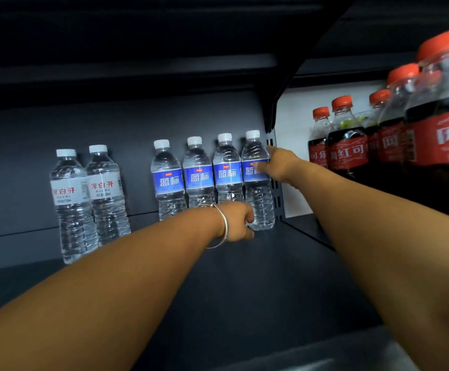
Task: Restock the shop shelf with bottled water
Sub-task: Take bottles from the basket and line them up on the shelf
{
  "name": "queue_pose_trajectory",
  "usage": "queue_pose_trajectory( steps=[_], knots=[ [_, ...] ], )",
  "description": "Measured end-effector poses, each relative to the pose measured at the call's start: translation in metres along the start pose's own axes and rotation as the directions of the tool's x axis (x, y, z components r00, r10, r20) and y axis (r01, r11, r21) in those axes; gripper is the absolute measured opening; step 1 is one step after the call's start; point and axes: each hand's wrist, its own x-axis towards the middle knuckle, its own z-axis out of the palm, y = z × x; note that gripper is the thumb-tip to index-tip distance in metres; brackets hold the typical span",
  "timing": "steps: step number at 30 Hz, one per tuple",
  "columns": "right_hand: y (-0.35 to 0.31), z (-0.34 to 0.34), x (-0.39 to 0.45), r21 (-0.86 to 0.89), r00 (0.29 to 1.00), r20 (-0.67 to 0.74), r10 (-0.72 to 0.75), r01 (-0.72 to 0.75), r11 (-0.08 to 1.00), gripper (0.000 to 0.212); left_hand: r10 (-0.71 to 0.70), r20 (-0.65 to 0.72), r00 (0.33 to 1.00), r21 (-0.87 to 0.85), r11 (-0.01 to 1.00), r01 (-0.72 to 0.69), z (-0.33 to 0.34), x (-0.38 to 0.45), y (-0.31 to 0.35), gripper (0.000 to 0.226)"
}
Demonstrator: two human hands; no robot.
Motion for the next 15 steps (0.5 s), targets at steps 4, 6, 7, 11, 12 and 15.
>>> queue_pose_trajectory(
  steps=[4, 6, 7, 11, 12, 15],
  knots=[
    [-0.009, -0.013, -0.041, -0.383, 0.995, 0.075, -0.062, 0.086, 0.92, 0.076, 0.014, -0.028, 1.0, -0.006, 1.0, -0.014, -0.014, -0.03, 0.013, 0.041],
    [-0.016, -0.022, -0.071, -0.477, 0.991, 0.107, -0.079, 0.12, 0.871, 0.078, 0.035, -0.033, 0.999, -0.01, 0.999, -0.035, -0.024, -0.051, 0.022, 0.037],
    [-0.021, -0.028, -0.088, -0.509, 0.99, 0.117, -0.082, 0.131, 0.851, 0.072, 0.047, -0.038, 0.998, -0.012, 0.999, -0.047, -0.028, -0.063, 0.026, 0.034],
    [-0.041, -0.052, -0.166, -0.581, 0.998, 0.046, -0.052, 0.069, 0.811, 0.058, 0.118, -0.125, 0.985, -0.018, 0.992, -0.121, -0.043, -0.119, 0.046, 0.032],
    [-0.045, -0.057, -0.186, -0.582, 0.999, 0.009, -0.045, 0.042, 0.812, 0.058, 0.135, -0.166, 0.977, -0.038, 0.989, -0.144, -0.045, -0.135, 0.052, 0.033],
    [-0.056, -0.065, -0.248, -0.58, 0.992, -0.11, -0.063, -0.013, 0.814, 0.058, 0.191, -0.292, 0.937, -0.124, 0.964, -0.235, -0.046, -0.186, 0.069, 0.036]
  ],
)
